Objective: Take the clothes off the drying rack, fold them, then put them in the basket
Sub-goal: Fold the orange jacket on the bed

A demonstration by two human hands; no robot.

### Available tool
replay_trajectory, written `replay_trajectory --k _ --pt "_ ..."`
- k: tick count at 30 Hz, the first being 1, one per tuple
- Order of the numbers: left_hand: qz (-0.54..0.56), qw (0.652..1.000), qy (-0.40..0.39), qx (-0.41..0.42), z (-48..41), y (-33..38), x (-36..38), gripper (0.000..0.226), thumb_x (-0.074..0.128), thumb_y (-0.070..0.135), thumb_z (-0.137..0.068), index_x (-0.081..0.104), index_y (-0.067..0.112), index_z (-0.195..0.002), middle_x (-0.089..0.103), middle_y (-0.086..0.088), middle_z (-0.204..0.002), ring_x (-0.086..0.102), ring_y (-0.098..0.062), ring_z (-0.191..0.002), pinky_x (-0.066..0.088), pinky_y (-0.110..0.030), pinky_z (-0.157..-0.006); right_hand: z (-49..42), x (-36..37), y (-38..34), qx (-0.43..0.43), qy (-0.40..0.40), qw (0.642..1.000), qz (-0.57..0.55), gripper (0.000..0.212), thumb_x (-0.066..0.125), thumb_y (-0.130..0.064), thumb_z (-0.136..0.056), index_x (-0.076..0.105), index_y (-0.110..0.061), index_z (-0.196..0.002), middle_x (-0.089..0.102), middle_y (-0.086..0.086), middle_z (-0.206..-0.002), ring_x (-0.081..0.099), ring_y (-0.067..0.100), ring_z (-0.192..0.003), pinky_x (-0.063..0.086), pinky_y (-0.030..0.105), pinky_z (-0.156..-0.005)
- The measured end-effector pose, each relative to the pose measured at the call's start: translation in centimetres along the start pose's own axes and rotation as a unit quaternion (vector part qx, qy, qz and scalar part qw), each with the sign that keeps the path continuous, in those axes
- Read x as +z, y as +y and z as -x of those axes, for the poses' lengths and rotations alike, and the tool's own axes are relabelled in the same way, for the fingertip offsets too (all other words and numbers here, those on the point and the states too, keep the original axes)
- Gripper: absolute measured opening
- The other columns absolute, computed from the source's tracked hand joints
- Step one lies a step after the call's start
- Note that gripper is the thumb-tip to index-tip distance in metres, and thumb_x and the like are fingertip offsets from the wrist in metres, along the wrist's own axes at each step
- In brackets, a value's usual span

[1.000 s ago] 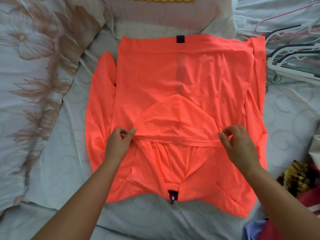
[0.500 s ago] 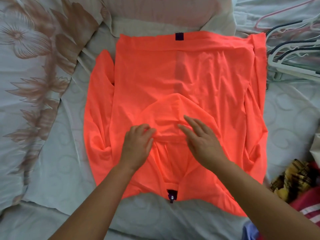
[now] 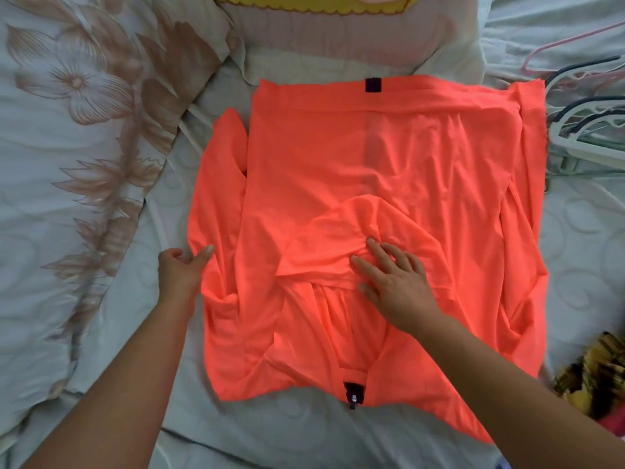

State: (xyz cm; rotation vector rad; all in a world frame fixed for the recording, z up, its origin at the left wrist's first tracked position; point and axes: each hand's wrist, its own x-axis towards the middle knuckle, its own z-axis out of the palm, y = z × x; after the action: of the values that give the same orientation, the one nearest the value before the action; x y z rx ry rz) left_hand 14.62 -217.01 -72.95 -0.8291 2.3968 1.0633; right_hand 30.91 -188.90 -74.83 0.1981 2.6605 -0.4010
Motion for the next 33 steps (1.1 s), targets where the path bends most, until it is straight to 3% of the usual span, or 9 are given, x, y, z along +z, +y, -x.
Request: replay_trajectory --k 3,8,12,14,17,21,26,30,33 --pt "0.112 0.985 -0.124 -0.042 -0.1 1.3 0.2 0.004 0.062 0.012 -0.087 0.060 0.011 -0.085 0.063 0.004 -0.058 0.050 -0.015 -0.062 0.044 -0.024 -0.058 -0.1 -0.2 -0.4 0.002 -0.018 0.999 -0.032 0.063 0.024 -0.055 -0.079 0.057 -0.032 -0.128 0.044 0.006 -0.144 0.046 0.032 -0.127 0.035 0.048 -0.101" --pt "0.354 0.914 -0.184 -0.069 0.8 1.8 -1.3 0.022 0.050 0.010 -0.092 0.056 0.017 -0.071 0.067 -0.002 -0.085 0.064 -0.013 -0.083 0.055 -0.032 -0.075 0.0 -1.7 -0.5 0.039 0.055 0.971 -0.229 0.073 0.028 -0.064 -0.078 0.042 -0.029 -0.139 0.032 -0.002 -0.152 0.028 0.020 -0.139 0.020 0.036 -0.109" --pt "0.499 0.842 -0.205 -0.005 2.0 2.7 -3.4 0.041 0.045 0.012 -0.091 0.068 0.019 -0.057 0.068 0.006 -0.064 0.066 -0.006 -0.064 0.056 -0.022 -0.062 0.0 -3.3 -1.4 0.100 0.101 0.856 -0.497 0.035 0.054 -0.028 -0.094 0.056 -0.015 -0.126 0.053 0.004 -0.134 0.044 0.011 -0.122 0.029 0.016 -0.101" --pt "0.539 0.809 -0.228 0.050 2.6 3.6 -4.2 0.006 0.074 0.019 -0.063 0.069 0.021 -0.061 0.068 0.007 -0.067 0.066 -0.005 -0.066 0.056 -0.023 -0.068 0.1 -3.7 -1.5 0.137 0.099 0.804 -0.570 0.023 0.050 -0.018 -0.096 0.057 -0.020 -0.118 0.058 -0.002 -0.122 0.048 0.008 -0.115 0.035 0.014 -0.096" --pt "0.565 0.784 -0.243 0.083 2.6 3.4 -5.0 0.052 0.086 0.023 -0.032 0.073 0.018 -0.083 0.072 0.001 -0.086 0.069 -0.012 -0.083 0.053 -0.031 -0.083 0.3 -3.4 -1.0 0.161 0.095 0.770 -0.610 0.023 0.048 -0.015 -0.096 0.057 -0.016 -0.118 0.059 -0.001 -0.116 0.052 0.013 -0.113 0.039 0.022 -0.100" --pt "0.610 0.756 -0.227 0.069 3.3 2.1 -5.9 0.060 0.084 0.018 -0.036 0.070 0.012 -0.094 0.071 -0.007 -0.102 0.066 -0.021 -0.101 0.052 -0.038 -0.087 1.2 -2.5 0.0 0.167 0.076 0.787 -0.589 0.031 0.048 -0.014 -0.097 0.055 -0.008 -0.126 0.056 0.001 -0.124 0.049 0.008 -0.113 0.034 -0.004 -0.082" --pt "0.449 0.817 -0.305 0.195 8.8 6.9 -2.4 0.042 0.083 0.024 -0.046 0.068 0.017 -0.084 0.070 0.004 -0.082 0.066 -0.011 -0.079 0.054 -0.024 -0.073 1.2 -3.5 0.5 0.174 0.133 0.736 -0.641 0.024 0.043 -0.019 -0.099 0.060 -0.016 -0.116 0.061 0.000 -0.117 0.055 0.009 -0.109 0.040 0.012 -0.091" --pt "0.042 0.801 -0.463 0.378 15.5 9.1 3.7 0.025 0.070 0.029 -0.068 0.058 0.027 -0.089 0.056 0.019 -0.117 0.053 0.012 -0.106 0.038 -0.010 -0.094 0.1 -5.0 2.1 0.212 0.101 0.555 -0.798 0.040 0.042 -0.051 -0.090 0.062 -0.018 -0.101 0.070 -0.001 -0.092 0.066 0.011 -0.085 0.050 0.026 -0.079" --pt "-0.035 0.850 -0.386 0.356 15.0 5.4 5.6 0.043 0.060 0.054 -0.066 0.056 0.030 -0.100 0.055 0.016 -0.116 0.053 -0.002 -0.110 0.041 -0.026 -0.099 0.2 -5.6 4.3 0.256 0.103 0.444 -0.852 0.056 0.036 -0.059 -0.089 0.065 -0.012 -0.098 0.072 0.006 -0.086 0.069 0.017 -0.079 0.057 0.030 -0.072"
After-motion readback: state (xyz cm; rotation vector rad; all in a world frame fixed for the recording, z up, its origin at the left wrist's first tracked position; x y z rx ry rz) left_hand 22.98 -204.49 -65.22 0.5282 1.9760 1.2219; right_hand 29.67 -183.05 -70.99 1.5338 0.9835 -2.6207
